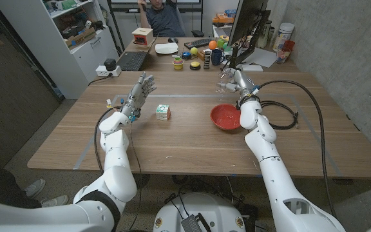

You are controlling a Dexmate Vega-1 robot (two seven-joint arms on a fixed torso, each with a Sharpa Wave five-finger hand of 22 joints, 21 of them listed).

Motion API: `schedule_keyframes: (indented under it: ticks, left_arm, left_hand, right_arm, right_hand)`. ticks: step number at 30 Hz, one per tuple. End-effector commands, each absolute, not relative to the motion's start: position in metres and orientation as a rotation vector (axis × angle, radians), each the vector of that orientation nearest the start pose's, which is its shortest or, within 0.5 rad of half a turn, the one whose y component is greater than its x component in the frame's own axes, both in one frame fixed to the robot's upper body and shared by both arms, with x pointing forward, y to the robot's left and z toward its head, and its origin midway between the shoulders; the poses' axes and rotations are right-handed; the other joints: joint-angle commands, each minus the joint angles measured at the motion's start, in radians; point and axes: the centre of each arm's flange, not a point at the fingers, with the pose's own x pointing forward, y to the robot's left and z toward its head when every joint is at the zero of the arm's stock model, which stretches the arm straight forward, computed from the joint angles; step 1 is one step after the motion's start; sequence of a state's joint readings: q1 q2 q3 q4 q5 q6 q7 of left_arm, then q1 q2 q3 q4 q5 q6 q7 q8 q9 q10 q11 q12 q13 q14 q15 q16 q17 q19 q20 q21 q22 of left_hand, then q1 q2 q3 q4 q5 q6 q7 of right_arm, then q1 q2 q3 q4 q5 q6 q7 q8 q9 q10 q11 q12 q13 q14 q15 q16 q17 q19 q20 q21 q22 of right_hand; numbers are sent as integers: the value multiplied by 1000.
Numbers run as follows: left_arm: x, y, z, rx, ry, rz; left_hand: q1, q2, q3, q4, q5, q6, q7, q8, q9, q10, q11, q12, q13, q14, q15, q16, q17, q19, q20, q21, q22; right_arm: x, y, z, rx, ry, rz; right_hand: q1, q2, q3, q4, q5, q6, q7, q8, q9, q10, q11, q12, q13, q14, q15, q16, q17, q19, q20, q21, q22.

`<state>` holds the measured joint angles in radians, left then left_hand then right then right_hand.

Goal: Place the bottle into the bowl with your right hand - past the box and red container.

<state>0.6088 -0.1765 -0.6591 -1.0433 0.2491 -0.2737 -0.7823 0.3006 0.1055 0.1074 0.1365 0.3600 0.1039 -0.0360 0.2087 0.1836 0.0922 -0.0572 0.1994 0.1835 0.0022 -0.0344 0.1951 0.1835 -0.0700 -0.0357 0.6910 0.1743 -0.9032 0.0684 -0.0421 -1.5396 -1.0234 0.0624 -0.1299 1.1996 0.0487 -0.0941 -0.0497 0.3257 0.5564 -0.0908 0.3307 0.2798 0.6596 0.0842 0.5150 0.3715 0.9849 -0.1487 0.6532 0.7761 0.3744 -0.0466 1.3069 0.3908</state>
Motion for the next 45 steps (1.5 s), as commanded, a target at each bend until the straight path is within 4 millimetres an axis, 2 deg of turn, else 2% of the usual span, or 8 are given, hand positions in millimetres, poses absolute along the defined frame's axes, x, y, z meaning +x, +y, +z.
schedule_keyframes:
  ticks: [1,22,28,45]
  left_arm:
    - [686,316,-9,-29,-635,-324]
    - [700,308,0,-21,-627,-377]
    - [704,307,1,-21,-623,-381]
    - [708,311,5,-27,-625,-382]
  left_hand:
    - [-7,-2,-4,1,7,8,3,-4,3,8,-2,3,4,5,-33,-3,3,0,-9,-5,3]
    - [-8,-2,-8,0,10,10,0,-5,3,10,-4,3,5,7,-33,-3,3,1,-10,-12,3]
    - [-8,-2,-9,0,11,12,0,-5,3,10,-4,2,5,7,-32,-3,3,2,-9,-13,3]
    - [-8,-1,-12,0,13,13,3,-5,4,10,-3,2,5,7,-34,-4,3,4,-9,-18,4]
  right_arm:
    - [601,-202,25,-886,-712,-369]
    - [578,-216,8,-868,-680,-423]
    - [572,-219,3,-818,-672,-398]
    - [561,-220,-12,-844,-656,-354]
  right_hand:
    - [14,96,-5,-1,6,317,-15,97,42,330,-197,104,109,10,-83,-4,7,12,-112,12,-1]
    - [26,101,-9,0,6,330,-8,98,47,343,-193,108,129,27,-82,-8,23,19,-117,35,-22]
    - [27,102,-10,1,6,334,-6,98,48,348,-194,108,133,32,-83,-9,28,20,-116,41,-29]
    - [37,104,-12,1,3,342,-3,96,50,360,-192,103,134,43,-82,-13,41,25,-118,60,-46]
